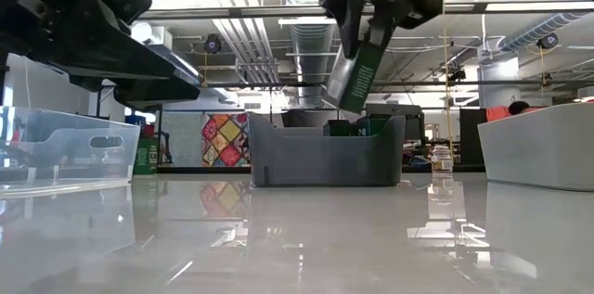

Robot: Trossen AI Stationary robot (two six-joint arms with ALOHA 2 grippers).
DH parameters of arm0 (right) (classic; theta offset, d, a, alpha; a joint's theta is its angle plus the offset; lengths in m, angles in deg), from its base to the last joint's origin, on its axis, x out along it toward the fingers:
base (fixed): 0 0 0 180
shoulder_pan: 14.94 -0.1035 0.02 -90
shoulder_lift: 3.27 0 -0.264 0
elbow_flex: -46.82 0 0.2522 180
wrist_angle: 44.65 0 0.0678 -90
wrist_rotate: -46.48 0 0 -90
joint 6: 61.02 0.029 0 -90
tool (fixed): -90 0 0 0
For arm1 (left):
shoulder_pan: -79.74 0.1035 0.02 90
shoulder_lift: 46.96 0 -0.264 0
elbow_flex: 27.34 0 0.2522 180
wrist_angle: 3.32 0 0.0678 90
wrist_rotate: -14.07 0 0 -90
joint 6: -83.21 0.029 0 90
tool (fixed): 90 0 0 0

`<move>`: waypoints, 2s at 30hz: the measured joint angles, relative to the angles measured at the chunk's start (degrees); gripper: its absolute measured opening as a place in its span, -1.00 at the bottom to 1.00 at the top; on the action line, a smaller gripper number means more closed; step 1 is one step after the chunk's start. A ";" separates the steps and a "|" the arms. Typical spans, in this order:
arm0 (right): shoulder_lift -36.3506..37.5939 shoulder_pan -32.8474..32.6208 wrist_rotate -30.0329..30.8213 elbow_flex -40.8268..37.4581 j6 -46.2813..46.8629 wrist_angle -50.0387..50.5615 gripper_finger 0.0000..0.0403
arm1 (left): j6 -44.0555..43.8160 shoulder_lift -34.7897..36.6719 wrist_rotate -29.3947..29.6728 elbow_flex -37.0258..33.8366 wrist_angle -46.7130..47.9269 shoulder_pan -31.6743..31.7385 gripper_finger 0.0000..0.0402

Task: Sort spices by type
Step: Put the green spice can into the gray bin

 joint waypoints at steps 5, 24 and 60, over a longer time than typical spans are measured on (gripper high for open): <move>-0.04 0.35 -0.35 -2.73 -0.21 -2.72 -0.33 | 0.02 0.00 0.00 0.00 -0.46 -0.06 0.19; -0.09 1.68 0.00 -5.75 1.05 -3.60 -0.27 | 0.09 0.00 -0.02 0.00 -1.78 -0.09 0.19; -0.11 2.38 3.74 -10.50 2.51 -10.89 -0.05 | 0.48 0.04 -2.05 0.02 -3.66 -0.13 0.19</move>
